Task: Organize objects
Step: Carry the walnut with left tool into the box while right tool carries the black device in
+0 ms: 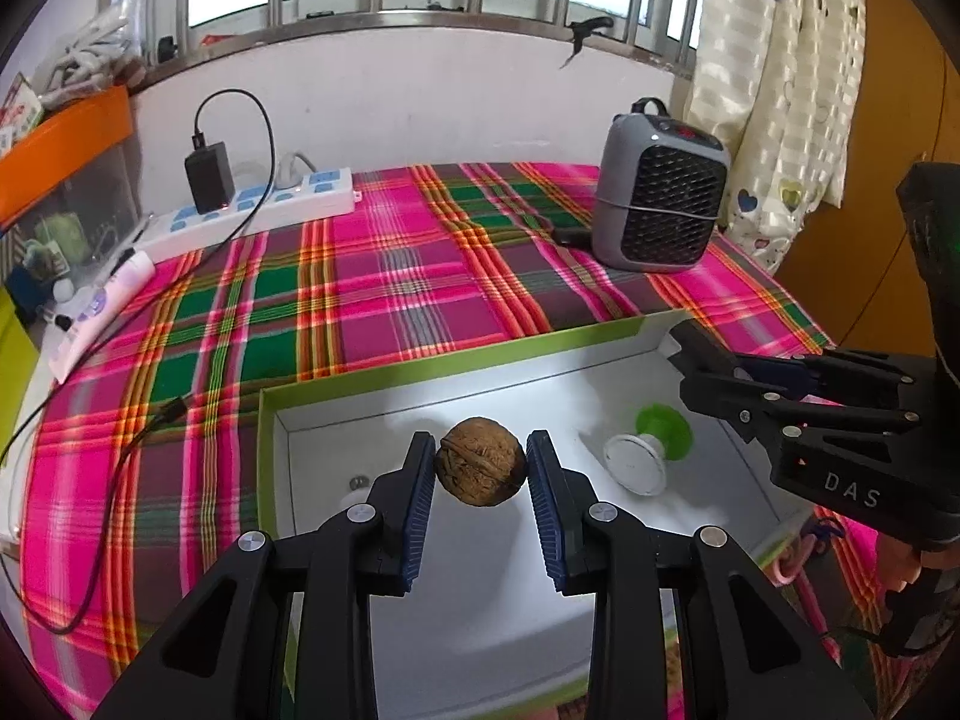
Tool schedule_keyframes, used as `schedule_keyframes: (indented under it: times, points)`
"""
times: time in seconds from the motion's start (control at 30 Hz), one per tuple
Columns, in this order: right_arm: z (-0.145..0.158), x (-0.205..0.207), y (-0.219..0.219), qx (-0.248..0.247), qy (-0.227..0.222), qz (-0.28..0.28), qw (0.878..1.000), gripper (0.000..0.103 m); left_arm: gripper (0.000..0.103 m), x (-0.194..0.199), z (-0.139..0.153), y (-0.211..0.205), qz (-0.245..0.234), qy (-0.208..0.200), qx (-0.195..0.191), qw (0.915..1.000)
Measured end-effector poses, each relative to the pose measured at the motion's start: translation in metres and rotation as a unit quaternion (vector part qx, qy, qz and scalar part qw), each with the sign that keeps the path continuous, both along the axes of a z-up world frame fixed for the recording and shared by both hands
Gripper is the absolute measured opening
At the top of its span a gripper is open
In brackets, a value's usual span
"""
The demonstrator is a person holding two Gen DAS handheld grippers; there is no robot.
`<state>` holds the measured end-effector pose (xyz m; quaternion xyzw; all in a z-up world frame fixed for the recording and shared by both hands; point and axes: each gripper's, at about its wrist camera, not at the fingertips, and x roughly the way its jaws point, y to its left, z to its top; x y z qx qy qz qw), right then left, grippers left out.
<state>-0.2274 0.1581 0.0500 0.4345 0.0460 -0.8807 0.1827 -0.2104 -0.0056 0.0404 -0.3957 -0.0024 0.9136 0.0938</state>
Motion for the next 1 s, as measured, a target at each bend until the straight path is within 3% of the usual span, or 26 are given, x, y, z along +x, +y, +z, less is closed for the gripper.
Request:
schedule_keyframes:
  times: [0.43,1.0]
  points:
    - [-0.018,-0.022,-0.005,0.011,-0.025,-0.015,1.000,0.028,0.029,-0.025,-0.016,-0.004,0.007,-0.023,-0.004,0.9997]
    - [-0.024,-0.025,-0.015,0.017,-0.033,-0.011,0.999,0.028,0.029,-0.030,-0.023,-0.004,0.006,-0.040,-0.010,0.9991]
